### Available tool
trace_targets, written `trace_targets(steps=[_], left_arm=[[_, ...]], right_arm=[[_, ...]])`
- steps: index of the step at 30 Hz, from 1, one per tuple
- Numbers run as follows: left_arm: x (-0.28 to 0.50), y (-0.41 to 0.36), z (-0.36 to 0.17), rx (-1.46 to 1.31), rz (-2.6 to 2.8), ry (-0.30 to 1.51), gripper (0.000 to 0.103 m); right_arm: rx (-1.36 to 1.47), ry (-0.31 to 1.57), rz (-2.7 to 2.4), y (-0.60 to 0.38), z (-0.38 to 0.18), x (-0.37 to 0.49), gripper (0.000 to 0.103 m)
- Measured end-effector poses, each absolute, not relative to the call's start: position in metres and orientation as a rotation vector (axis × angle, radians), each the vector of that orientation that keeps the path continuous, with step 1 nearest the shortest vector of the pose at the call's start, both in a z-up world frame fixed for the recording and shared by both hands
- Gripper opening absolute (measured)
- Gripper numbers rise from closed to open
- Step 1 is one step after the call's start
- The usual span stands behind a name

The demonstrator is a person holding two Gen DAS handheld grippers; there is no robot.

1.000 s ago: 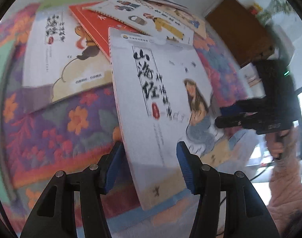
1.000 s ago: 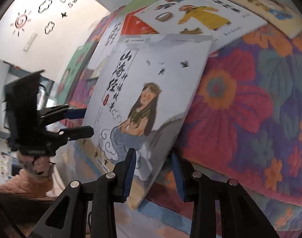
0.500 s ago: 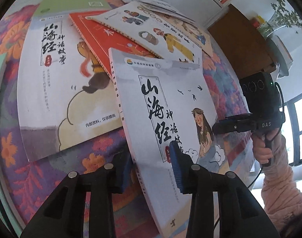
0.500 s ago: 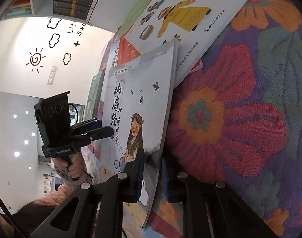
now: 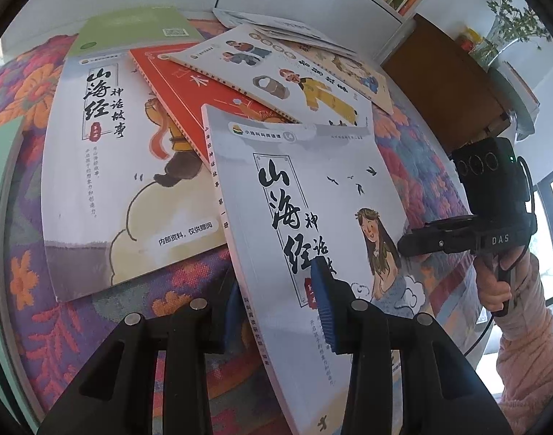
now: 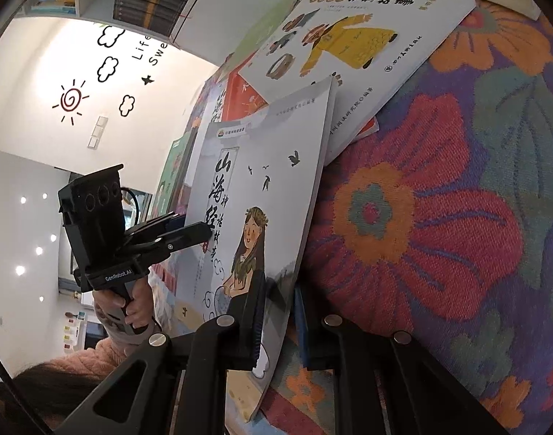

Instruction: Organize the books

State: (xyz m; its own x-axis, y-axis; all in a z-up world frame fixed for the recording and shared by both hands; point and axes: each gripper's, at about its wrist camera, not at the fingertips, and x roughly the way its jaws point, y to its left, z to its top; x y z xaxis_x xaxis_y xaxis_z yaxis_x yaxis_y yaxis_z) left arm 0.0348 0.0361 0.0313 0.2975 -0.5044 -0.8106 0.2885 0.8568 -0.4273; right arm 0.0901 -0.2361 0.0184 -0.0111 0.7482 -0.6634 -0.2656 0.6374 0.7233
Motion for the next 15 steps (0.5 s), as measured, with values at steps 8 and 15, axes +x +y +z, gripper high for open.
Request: trace_targets(steps=[8,15], left_arm=[[0.034,0.039,0.031,-0.248,-0.532,1.141,0.037],[0.035,0.044,0.037,-0.312,-0.504,1.227,0.033]], right_arm=[[0.284,1.212,0.701,-0.215,0.040,0.060,0.017],[0.212,1.170,0.631,-0.201,0.061,0.047,0.017]])
